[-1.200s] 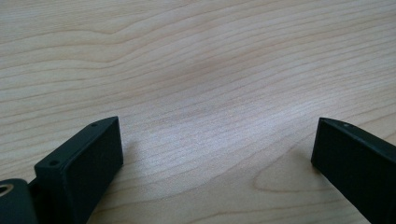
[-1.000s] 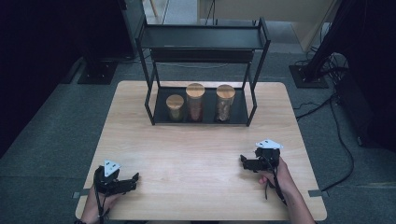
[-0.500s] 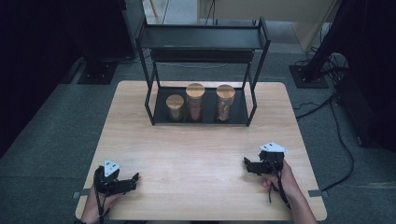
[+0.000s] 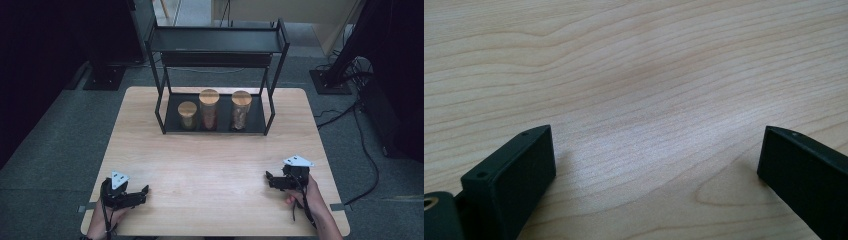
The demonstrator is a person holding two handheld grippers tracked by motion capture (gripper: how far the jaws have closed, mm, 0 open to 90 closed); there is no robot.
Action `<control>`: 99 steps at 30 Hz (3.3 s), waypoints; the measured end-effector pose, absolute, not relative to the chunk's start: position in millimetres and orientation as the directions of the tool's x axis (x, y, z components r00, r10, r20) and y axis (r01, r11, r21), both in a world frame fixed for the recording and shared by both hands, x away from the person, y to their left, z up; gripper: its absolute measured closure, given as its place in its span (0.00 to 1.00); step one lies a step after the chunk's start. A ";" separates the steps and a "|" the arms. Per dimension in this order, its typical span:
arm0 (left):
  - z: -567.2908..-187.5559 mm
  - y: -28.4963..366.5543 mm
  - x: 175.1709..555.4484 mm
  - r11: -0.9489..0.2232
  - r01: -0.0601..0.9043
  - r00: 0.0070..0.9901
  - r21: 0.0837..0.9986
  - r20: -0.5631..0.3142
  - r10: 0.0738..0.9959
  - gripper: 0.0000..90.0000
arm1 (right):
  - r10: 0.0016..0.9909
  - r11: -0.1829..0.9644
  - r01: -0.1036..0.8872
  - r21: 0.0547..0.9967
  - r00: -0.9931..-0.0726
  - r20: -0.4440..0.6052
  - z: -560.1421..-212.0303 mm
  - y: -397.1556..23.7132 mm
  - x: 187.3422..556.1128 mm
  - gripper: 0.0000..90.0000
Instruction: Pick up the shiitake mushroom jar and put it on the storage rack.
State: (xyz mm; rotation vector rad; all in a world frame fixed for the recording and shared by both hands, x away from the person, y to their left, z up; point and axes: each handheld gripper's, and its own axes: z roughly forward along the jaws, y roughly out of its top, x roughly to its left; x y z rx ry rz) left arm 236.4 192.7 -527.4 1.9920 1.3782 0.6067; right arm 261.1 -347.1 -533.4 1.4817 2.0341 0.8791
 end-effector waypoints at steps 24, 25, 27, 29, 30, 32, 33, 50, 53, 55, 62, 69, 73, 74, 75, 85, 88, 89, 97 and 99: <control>-527.4 192.6 236.3 -0.251 0.647 0.344 0.720 0.018 0.939 0.02 | 0.960 0.197 0.652 0.732 -0.280 -0.008 -533.8 -368.2 242.8 0.01; -527.4 192.6 236.2 -0.251 0.647 0.344 0.720 0.018 0.939 0.02 | 0.960 0.195 0.653 0.732 -0.279 -0.007 -533.8 -369.0 242.0 0.01; -527.4 192.5 236.3 -0.250 0.647 0.344 0.721 0.017 0.939 0.02 | 0.961 0.193 0.653 0.732 -0.275 -0.009 -533.8 -370.2 240.5 0.01; -527.5 192.5 236.3 -0.250 0.646 0.344 0.721 0.017 0.939 0.02 | 0.961 0.197 0.652 0.732 -0.277 -0.012 -533.8 -371.6 238.9 0.01; -527.5 192.5 236.2 -0.250 0.647 0.343 0.721 0.018 0.939 0.02 | 0.961 0.195 0.653 0.732 -0.275 -0.011 -533.8 -372.1 238.2 0.01; -527.4 192.5 236.2 -0.250 0.647 0.343 0.720 0.018 0.939 0.02 | 0.962 0.195 0.652 0.732 -0.274 -0.011 -533.9 -373.7 236.7 0.01; -527.5 192.4 236.2 -0.249 0.647 0.343 0.721 0.017 0.939 0.02 | 0.962 0.193 0.653 0.732 -0.271 -0.011 -533.9 -374.6 235.9 0.01; -527.5 192.5 236.2 -0.249 0.647 0.343 0.721 0.017 0.939 0.02 | 0.967 0.179 0.660 0.730 -0.255 -0.007 -534.3 -388.9 225.1 0.01; -527.5 192.4 236.2 -0.249 0.647 0.342 0.721 0.017 0.939 0.02 | 0.968 0.176 0.660 0.730 -0.251 -0.007 -534.3 -391.2 223.0 0.01; -527.5 192.5 236.2 -0.250 0.647 0.343 0.721 0.018 0.939 0.02 | 0.968 0.178 0.659 0.730 -0.251 -0.010 -534.3 -393.4 221.2 0.01; -527.5 192.4 236.2 -0.247 0.647 0.340 0.721 0.017 0.940 0.02 | 0.972 0.164 0.665 0.729 -0.236 -0.004 -534.4 -401.9 214.8 0.01; -527.5 192.4 236.2 -0.243 0.648 0.334 0.721 0.017 0.942 0.02 | 0.974 0.157 0.666 0.729 -0.224 -0.005 -534.5 -408.1 210.3 0.01; -527.5 192.4 236.2 -0.243 0.649 0.334 0.721 0.017 0.942 0.02 | 0.975 0.157 0.666 0.729 -0.223 -0.006 -534.6 -410.6 208.5 0.01; -527.5 192.4 236.2 -0.243 0.648 0.334 0.721 0.017 0.942 0.02 | 0.975 0.157 0.665 0.730 -0.222 -0.007 -534.7 -411.2 208.1 0.01; -527.5 192.4 236.2 -0.243 0.648 0.334 0.721 0.017 0.942 0.02 | 0.975 0.155 0.666 0.730 -0.221 -0.006 -534.6 -411.7 207.6 0.01; -527.5 192.3 236.1 -0.243 0.648 0.334 0.722 0.017 0.942 0.02 | 0.977 0.149 0.668 0.729 -0.211 -0.006 -534.7 -417.8 203.1 0.01; -527.5 192.3 236.1 -0.243 0.648 0.333 0.722 0.018 0.943 0.02 | 0.977 0.148 0.668 0.729 -0.211 -0.005 -534.7 -417.7 203.1 0.01; -527.6 192.3 236.2 -0.240 0.648 0.331 0.722 0.017 0.943 0.02 | 0.977 0.148 0.668 0.729 -0.211 -0.005 -534.7 -417.8 203.1 0.01; -527.6 192.3 236.2 -0.238 0.649 0.329 0.722 0.015 0.944 0.02 | 0.977 0.149 0.668 0.729 -0.214 -0.004 -534.7 -417.8 203.1 0.01; -527.6 192.4 236.3 -0.238 0.649 0.329 0.722 0.015 0.944 0.02 | 0.976 0.152 0.668 0.728 -0.219 -0.004 -534.7 -417.5 203.1 0.01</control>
